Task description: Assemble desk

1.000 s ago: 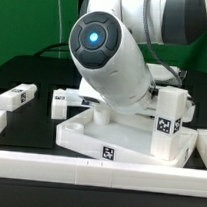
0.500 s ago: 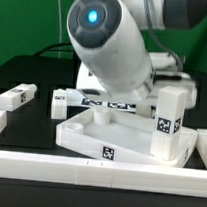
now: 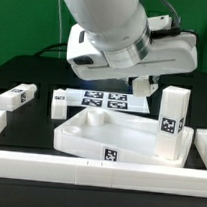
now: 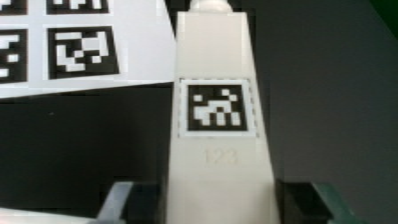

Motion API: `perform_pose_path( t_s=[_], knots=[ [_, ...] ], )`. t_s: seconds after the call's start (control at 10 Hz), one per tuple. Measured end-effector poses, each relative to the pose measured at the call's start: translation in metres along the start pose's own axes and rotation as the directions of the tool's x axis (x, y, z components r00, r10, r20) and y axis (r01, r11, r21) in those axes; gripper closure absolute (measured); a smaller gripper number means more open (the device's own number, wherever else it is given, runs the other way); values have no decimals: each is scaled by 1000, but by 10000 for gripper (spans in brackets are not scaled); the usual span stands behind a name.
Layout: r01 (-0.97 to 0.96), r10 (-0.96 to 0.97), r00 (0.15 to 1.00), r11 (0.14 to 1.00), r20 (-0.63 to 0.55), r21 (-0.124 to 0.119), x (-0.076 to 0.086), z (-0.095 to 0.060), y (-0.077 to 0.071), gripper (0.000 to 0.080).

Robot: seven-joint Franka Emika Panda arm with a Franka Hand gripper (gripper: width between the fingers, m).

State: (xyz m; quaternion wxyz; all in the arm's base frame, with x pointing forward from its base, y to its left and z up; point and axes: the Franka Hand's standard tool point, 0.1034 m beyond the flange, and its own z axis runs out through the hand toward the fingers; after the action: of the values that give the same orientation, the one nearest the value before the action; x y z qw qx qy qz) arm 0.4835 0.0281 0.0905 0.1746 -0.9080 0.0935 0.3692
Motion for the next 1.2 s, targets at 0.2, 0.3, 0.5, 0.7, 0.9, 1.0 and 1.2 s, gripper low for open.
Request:
perform_pose_path(
  t_s=[0.2, 0.3, 0.5, 0.7, 0.9, 1.0, 1.2],
  knots=[
    [28, -29, 993, 1000, -110, -12, 13, -6, 4, 511],
    [50, -53, 982, 999, -182, -20, 12, -18, 4, 509],
    [97, -104, 949, 995, -297, -38, 4, -48, 4, 509],
    [109, -126, 893, 992, -433, -64, 11, -81, -3, 509],
    [88, -120, 833, 993, -541, -85, 16, -79, 3, 509],
    [78, -120, 790, 992, -601, -97, 19, -82, 5, 509],
    [81, -162, 697, 986, -699, -148, 16, -94, 11, 509]
  ],
)
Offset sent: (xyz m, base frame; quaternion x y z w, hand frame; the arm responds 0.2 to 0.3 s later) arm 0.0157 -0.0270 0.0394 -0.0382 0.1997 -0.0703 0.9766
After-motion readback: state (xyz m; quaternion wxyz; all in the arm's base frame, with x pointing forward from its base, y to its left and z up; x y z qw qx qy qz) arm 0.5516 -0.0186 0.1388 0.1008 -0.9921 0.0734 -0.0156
